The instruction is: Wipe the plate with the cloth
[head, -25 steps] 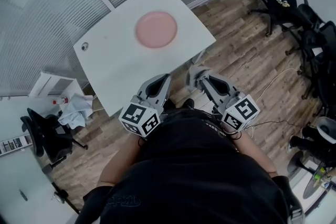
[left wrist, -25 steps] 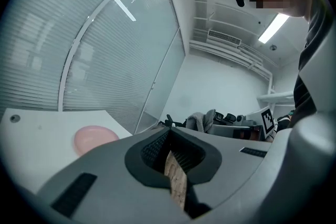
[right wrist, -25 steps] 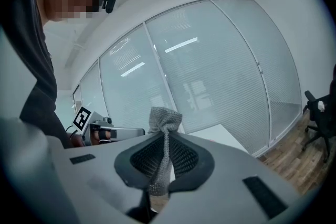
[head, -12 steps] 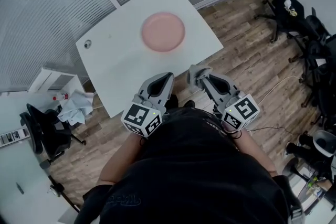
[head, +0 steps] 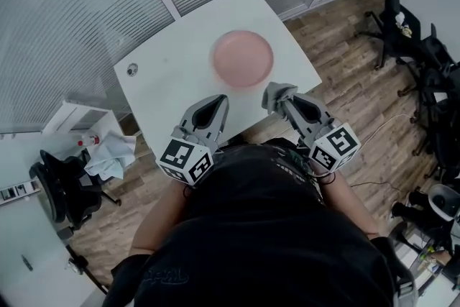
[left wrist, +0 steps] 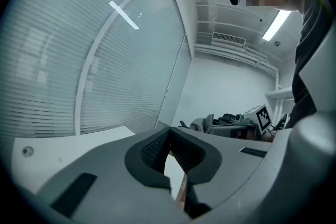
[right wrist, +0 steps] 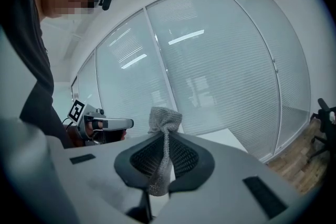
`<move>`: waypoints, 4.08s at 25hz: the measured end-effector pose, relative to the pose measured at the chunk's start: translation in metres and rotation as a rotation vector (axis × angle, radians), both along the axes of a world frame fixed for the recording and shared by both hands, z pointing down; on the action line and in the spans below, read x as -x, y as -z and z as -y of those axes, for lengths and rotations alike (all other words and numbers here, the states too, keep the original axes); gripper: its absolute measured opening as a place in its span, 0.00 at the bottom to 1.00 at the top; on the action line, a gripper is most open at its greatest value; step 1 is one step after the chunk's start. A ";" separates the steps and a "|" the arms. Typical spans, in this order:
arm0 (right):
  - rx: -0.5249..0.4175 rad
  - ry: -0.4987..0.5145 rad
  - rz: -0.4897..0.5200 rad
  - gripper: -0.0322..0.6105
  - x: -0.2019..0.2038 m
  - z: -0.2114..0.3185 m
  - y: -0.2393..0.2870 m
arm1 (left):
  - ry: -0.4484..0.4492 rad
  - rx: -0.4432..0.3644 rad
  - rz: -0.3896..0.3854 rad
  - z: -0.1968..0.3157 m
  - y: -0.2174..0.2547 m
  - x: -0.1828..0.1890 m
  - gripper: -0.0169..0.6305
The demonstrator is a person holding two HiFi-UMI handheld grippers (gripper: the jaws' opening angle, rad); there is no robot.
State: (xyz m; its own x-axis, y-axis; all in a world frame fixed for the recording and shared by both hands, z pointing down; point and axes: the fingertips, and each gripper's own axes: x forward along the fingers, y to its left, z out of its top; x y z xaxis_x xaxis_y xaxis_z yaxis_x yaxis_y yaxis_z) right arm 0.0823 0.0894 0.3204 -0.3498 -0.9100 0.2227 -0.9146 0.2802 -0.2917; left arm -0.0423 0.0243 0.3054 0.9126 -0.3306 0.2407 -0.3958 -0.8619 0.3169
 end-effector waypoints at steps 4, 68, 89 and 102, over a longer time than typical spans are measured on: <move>0.021 -0.013 0.007 0.11 0.007 0.018 -0.007 | 0.038 0.025 0.001 0.020 -0.007 0.018 0.05; 0.904 0.023 -0.192 0.11 -0.079 0.263 -0.339 | 0.454 0.694 0.465 0.141 -0.340 -0.020 0.25; 0.819 0.652 -0.417 0.10 0.068 0.269 -0.346 | 0.479 0.745 0.408 0.146 -0.348 -0.020 0.11; 0.871 0.841 -0.335 0.10 0.088 0.169 -0.345 | 0.557 0.754 0.360 0.156 -0.349 -0.018 0.07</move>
State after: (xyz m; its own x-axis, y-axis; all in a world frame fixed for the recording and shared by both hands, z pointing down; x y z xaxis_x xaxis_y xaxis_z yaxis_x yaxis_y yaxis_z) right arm -0.0061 -0.0800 0.6650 -0.5595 0.0601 0.8266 -0.6115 0.6434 -0.4606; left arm -0.0247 -0.1315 0.6541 0.5058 -0.3356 0.7947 -0.8615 -0.1480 0.4858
